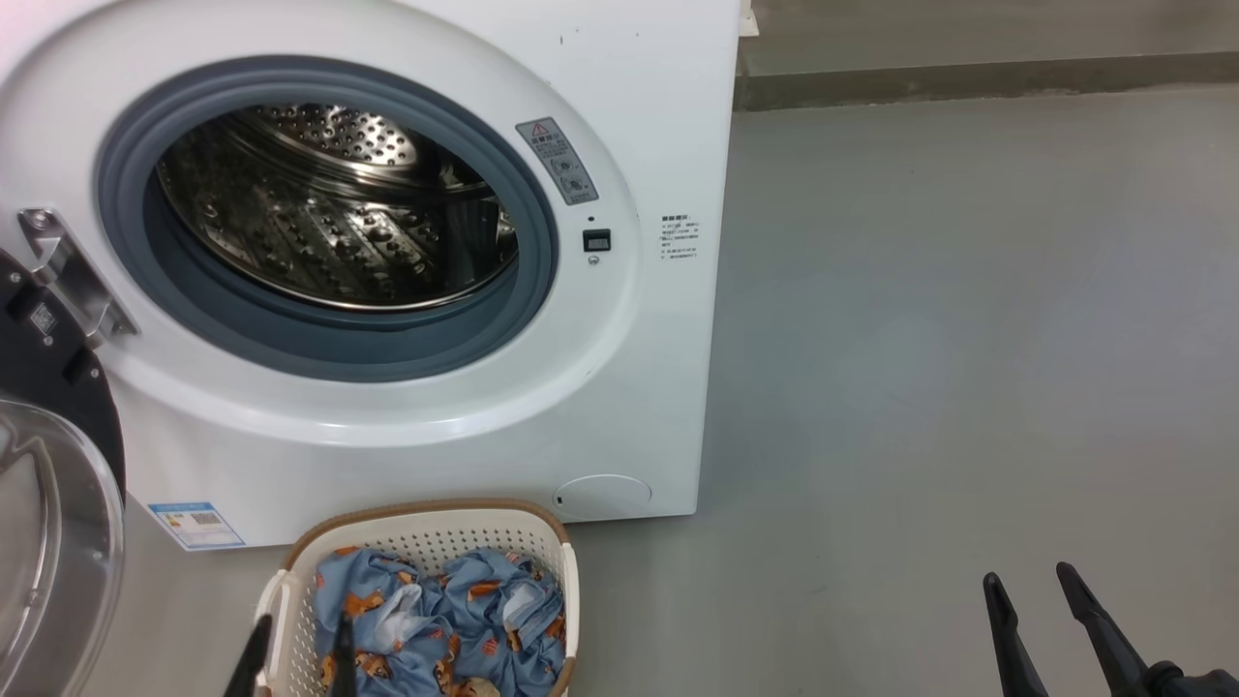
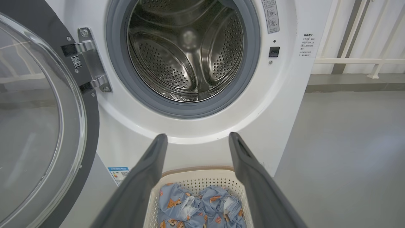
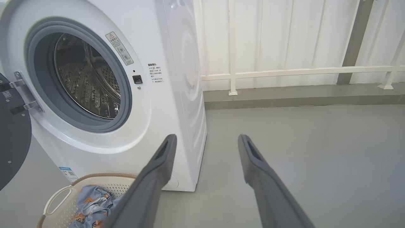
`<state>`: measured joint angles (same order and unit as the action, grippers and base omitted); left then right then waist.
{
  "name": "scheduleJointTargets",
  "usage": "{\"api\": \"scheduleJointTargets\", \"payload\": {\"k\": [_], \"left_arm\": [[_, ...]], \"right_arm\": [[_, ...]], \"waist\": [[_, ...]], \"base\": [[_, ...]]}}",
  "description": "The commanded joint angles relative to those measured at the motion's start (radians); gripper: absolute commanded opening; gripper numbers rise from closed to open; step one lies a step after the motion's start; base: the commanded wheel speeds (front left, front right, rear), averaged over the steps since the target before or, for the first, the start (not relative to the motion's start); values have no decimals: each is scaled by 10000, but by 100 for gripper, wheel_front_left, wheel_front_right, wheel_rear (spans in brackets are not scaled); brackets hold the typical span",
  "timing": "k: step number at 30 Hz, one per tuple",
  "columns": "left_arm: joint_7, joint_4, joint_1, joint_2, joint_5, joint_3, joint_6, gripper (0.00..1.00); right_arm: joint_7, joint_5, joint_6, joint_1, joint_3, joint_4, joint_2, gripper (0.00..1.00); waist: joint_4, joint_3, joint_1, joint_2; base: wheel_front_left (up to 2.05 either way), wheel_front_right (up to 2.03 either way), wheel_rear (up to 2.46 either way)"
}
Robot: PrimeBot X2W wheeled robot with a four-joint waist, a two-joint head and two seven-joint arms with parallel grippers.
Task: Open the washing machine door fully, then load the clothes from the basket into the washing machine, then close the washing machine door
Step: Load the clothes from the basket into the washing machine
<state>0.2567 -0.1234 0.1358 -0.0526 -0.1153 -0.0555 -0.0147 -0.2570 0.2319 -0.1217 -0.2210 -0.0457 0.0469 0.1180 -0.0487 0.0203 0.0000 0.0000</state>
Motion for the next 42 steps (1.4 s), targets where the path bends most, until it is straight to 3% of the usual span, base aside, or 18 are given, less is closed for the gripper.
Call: {"api": "scheduleJointTargets", "payload": {"k": [1,12,24,31,42], "left_arm": [[51,-121,-518,-56,20,233,-93,100],[-496,-3483,-2437,-30,-508,-345,-678,100],[-599,-8036,-6254,19,-1685,-1630,-1137,100],[-754,-9386,-7855,22,-2739,-2502,-1156,100],[-1063,-10792,-9573,-302,-3621,-2637,-1159,100]], "right_arm": [[-48,77,-90,215,242,230,172,100],[-48,187,-90,450,319,398,337,100],[-48,459,-90,1528,229,958,582,100],[-48,568,-90,2268,94,1271,553,100],[-48,691,-90,3161,44,1608,345,100]], "waist": [[-9,-33,0,0],[158,-1046,0,0],[756,-3711,0,0],[1208,-5254,0,0],[1875,-7192,0,0]], "base": [[0,0,0],[0,0,0],[0,0,0],[0,0,0],[0,0,0]]}}
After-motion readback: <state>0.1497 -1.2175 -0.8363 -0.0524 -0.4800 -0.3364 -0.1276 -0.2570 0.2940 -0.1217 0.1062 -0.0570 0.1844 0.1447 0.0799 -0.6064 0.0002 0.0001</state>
